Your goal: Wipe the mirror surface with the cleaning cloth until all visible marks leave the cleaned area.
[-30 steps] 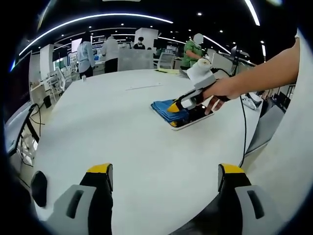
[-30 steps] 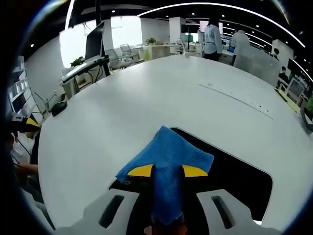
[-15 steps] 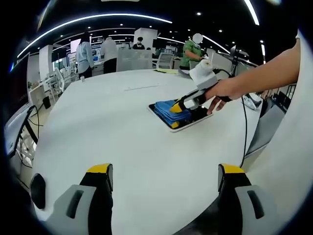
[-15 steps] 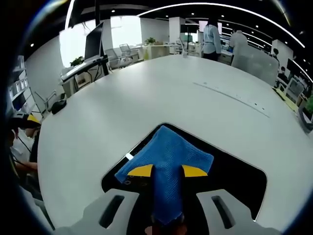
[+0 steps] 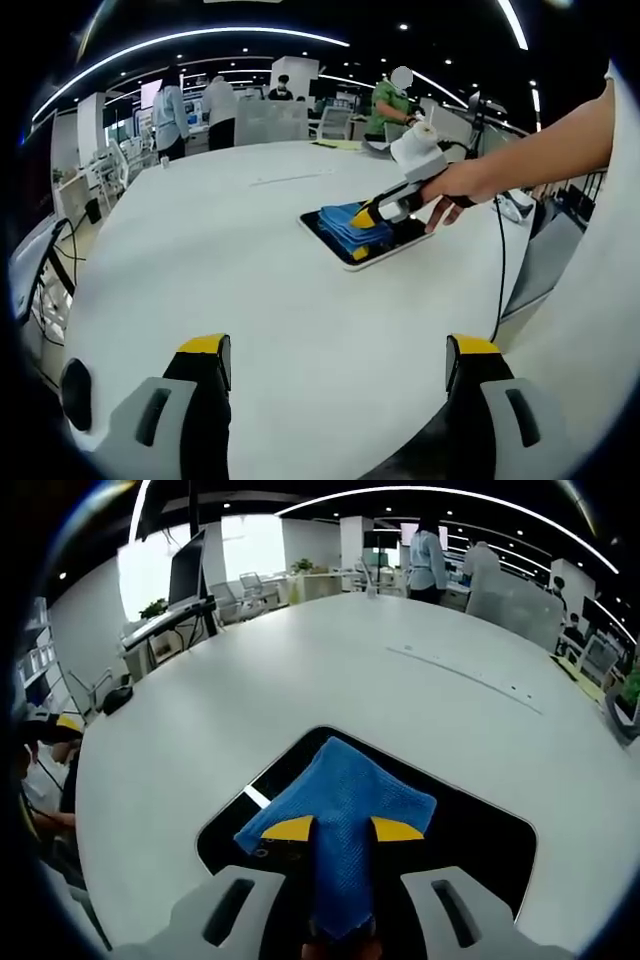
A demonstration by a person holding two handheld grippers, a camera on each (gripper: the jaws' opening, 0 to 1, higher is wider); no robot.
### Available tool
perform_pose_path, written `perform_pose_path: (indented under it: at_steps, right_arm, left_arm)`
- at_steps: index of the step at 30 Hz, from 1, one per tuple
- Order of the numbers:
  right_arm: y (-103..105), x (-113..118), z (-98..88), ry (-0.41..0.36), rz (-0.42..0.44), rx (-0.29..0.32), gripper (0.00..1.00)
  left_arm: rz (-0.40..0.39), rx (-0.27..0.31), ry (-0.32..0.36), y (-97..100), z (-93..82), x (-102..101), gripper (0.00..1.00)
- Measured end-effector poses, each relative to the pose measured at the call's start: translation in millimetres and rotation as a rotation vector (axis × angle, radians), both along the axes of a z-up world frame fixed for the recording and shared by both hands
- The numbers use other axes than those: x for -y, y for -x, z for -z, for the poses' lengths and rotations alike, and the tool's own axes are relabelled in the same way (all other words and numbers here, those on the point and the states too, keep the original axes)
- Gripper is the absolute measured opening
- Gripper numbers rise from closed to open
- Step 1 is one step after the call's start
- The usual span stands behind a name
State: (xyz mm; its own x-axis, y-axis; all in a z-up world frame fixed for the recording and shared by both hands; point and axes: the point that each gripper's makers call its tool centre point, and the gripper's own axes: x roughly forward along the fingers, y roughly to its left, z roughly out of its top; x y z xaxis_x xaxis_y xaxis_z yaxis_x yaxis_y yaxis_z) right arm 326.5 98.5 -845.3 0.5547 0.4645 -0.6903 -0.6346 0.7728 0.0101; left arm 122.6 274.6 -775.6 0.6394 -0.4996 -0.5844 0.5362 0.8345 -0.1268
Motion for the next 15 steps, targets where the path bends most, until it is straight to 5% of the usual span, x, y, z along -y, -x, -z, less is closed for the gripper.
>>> perform_pose_path:
  at_steps: [15]
  right_arm:
    - [-0.7,17.4,-0.3,-0.003,0.017,0.007,0.17]
  left_arm:
    - [0.016,-0.004,-0.002,-4.6,0.7,5.0,0.89]
